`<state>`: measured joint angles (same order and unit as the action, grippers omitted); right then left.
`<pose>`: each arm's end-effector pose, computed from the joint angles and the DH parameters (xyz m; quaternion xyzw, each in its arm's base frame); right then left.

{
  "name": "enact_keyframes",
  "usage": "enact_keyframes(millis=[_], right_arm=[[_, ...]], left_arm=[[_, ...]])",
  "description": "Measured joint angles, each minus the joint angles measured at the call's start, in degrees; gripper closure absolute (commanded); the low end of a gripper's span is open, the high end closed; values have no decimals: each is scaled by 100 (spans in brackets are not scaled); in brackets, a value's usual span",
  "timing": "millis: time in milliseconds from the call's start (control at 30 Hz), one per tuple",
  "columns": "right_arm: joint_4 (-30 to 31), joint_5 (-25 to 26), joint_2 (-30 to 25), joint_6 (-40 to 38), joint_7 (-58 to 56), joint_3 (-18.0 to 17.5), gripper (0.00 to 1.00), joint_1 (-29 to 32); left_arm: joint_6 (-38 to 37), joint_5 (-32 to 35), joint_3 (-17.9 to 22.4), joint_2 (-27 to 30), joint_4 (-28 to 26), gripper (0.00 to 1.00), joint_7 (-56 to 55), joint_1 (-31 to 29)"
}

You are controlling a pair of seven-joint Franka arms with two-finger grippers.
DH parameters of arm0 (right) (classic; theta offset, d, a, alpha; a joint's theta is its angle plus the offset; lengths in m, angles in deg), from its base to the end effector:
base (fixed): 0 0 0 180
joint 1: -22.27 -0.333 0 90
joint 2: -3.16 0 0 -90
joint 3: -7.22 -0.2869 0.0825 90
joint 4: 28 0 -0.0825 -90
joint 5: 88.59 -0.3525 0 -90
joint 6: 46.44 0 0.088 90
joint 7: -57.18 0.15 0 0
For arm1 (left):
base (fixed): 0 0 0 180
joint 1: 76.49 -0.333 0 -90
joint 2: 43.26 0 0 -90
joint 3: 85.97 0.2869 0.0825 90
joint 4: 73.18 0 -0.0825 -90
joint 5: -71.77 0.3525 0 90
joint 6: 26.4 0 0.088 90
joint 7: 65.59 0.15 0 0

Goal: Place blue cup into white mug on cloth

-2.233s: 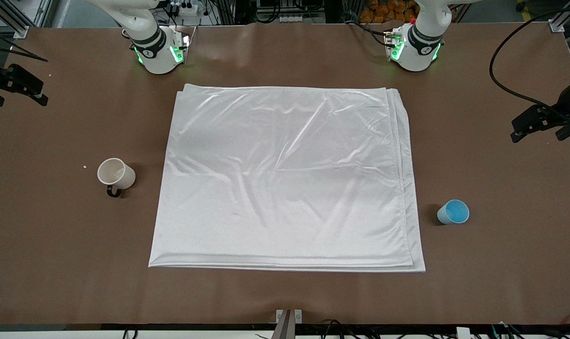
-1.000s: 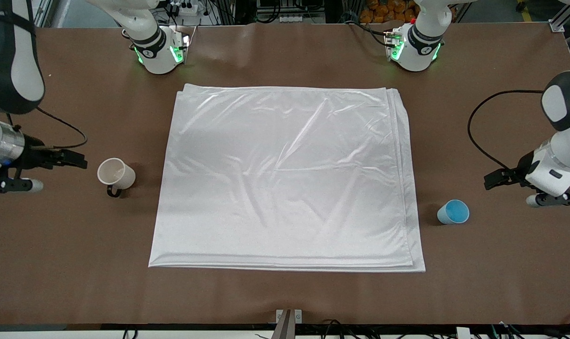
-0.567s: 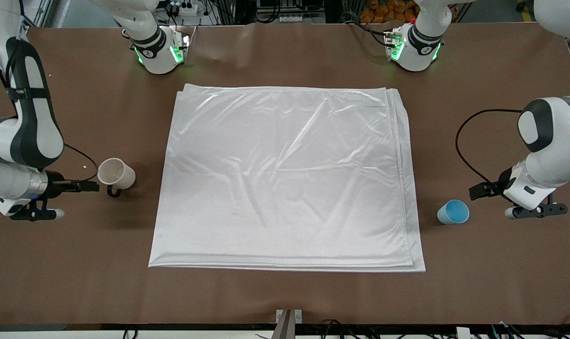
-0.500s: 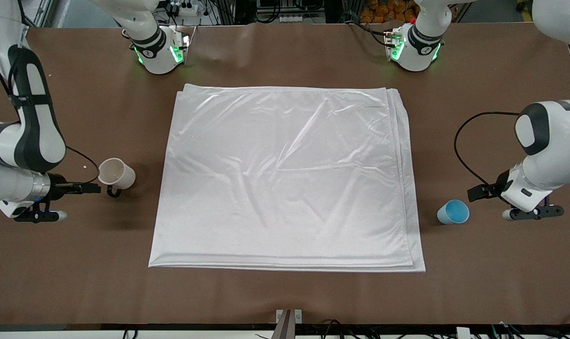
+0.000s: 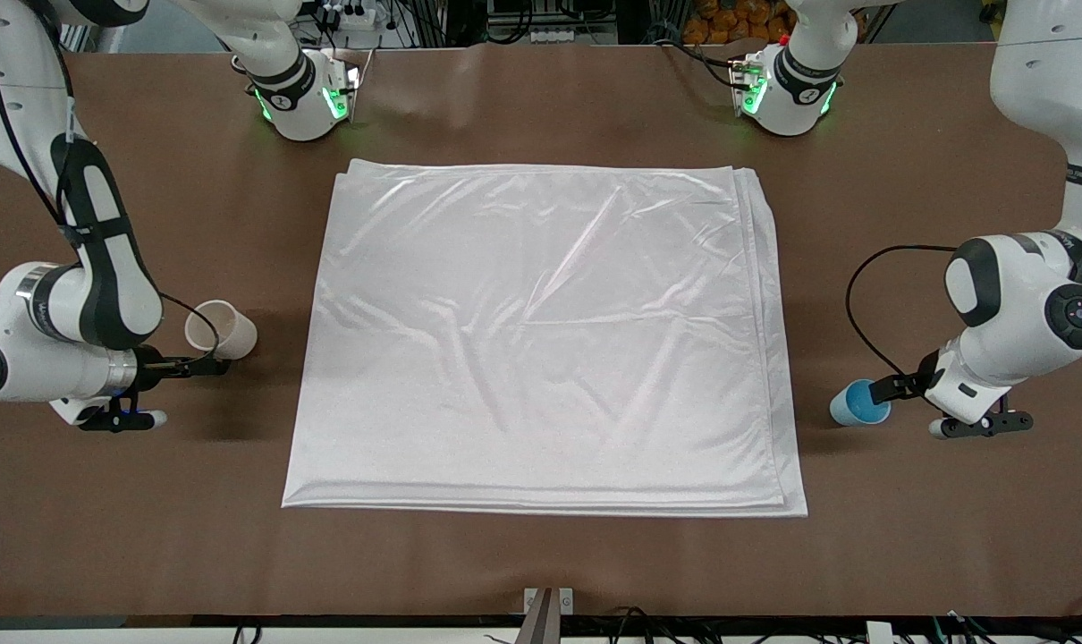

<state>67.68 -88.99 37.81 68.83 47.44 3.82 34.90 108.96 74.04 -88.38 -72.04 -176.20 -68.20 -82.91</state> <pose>0.5914 -0.0969 0.1898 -0.9912 0.0005 0.1254 0.0416 0.6237 0.0465 0.2273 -0.9984 -0.0470 -0.0313 0.0047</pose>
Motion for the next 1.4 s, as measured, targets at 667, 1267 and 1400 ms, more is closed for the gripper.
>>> enact_keyframes(millis=[667, 1267, 1400], right_arm=[[2, -391, 117, -549, 0, -65, 98, -57], [-396, -571, 7, -1282, 926, -133, 100, -625], [-779, -830, -91, -1728, 1815, -147, 100, -1100]], left_arm=[[346, 0, -6, -357, 0, 0, -15, 0], [394, 0, -22, -461, 0, 100, -18, 9], [395, -1, -25, -462, 0, 100, -18, 13]])
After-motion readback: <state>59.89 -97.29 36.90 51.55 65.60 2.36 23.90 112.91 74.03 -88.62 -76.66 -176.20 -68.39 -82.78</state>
